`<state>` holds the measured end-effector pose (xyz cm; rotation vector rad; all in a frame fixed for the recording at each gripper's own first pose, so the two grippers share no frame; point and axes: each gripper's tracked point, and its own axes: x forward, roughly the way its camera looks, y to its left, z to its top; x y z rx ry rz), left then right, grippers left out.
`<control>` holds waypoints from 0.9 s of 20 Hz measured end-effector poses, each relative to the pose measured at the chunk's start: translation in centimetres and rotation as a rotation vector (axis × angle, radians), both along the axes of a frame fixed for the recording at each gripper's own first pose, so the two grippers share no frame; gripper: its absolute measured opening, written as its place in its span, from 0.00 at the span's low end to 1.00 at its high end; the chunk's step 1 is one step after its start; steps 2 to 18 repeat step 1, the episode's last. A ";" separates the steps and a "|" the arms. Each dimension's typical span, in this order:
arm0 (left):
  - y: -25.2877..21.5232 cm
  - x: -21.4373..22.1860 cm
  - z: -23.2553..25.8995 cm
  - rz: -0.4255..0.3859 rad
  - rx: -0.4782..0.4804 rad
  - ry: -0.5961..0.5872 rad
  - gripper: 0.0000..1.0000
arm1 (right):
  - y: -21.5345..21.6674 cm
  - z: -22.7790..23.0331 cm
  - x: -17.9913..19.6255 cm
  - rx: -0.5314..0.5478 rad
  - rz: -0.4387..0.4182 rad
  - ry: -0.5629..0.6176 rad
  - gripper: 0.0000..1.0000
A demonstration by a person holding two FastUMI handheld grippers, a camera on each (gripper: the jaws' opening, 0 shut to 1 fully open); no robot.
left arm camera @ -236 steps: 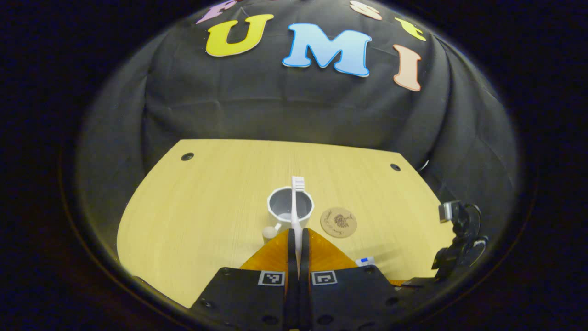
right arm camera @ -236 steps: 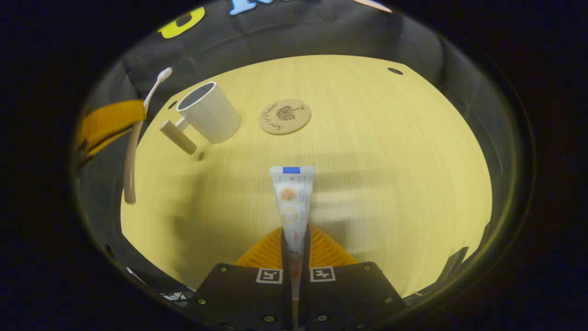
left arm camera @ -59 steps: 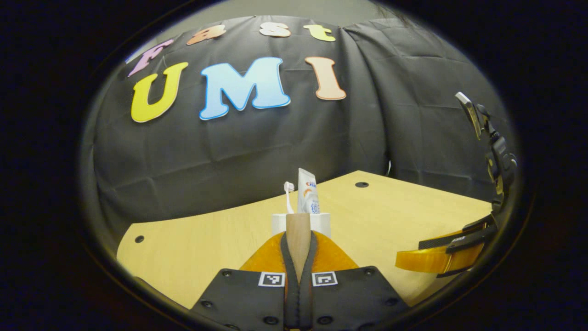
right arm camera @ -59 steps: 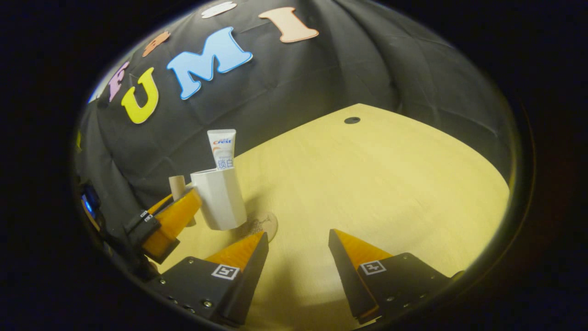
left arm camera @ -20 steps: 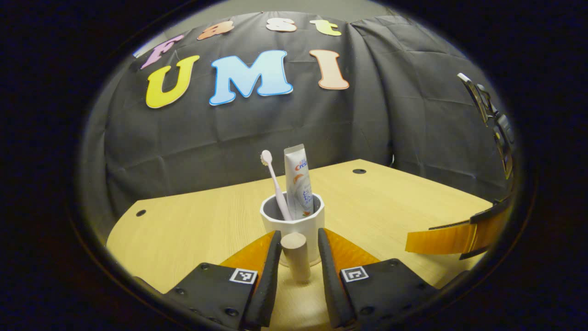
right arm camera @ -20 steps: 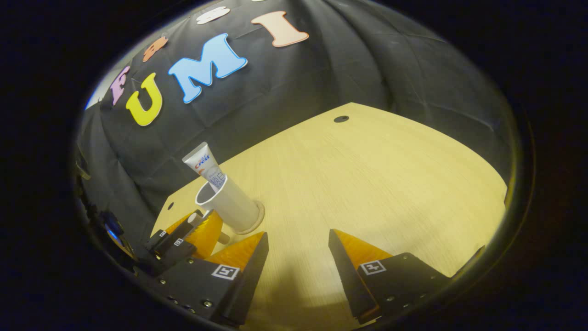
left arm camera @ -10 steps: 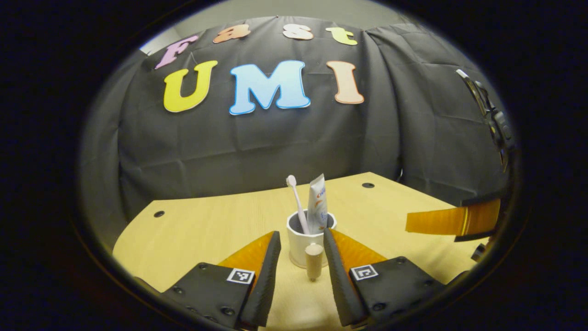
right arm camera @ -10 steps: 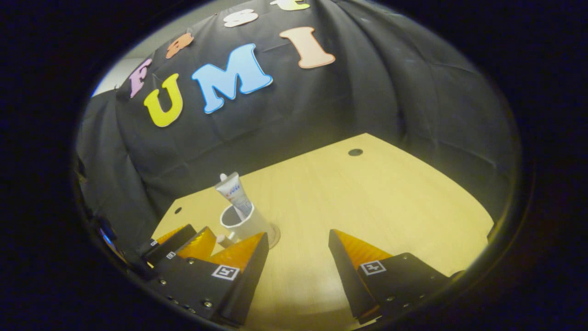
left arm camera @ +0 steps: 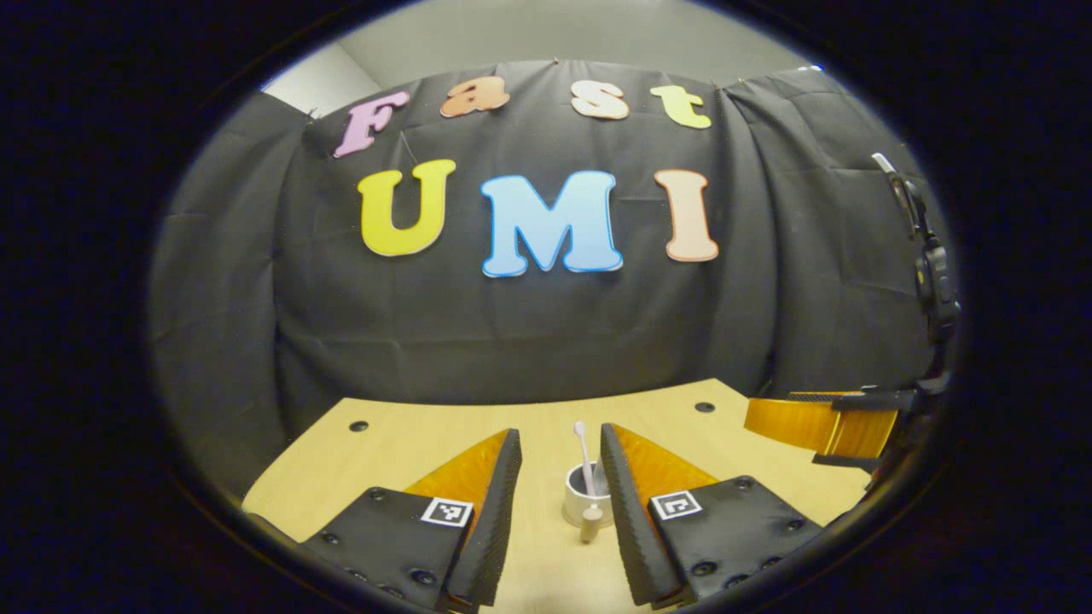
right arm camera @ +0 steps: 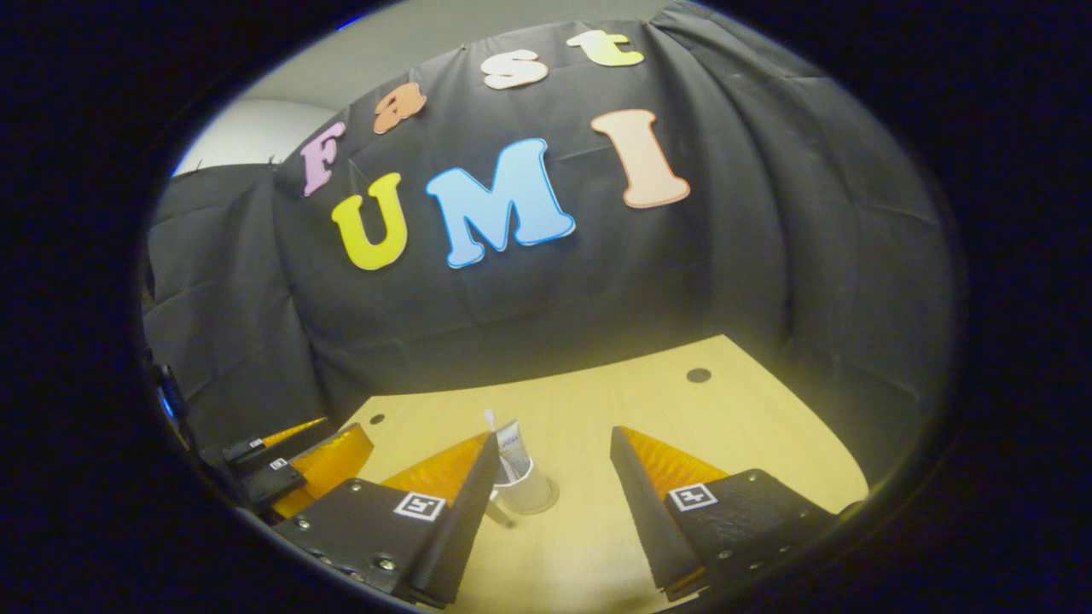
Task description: Put the toothbrush and toothpaste on the desktop into the cup, then pick up the cup and place it on the coaster on the desktop.
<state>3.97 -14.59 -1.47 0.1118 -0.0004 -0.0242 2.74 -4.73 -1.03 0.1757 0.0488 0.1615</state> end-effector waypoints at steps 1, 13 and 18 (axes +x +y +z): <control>-0.4 -0.8 1.2 0.012 -0.003 -0.026 0.75 | -0.2 0.9 -0.4 -0.015 0.004 -0.021 0.80; -0.4 -0.8 1.2 0.012 -0.003 -0.026 0.75 | -0.2 0.9 -0.4 -0.015 0.004 -0.021 0.80; -0.4 -0.8 1.2 0.012 -0.003 -0.026 0.75 | -0.2 0.9 -0.4 -0.015 0.004 -0.021 0.80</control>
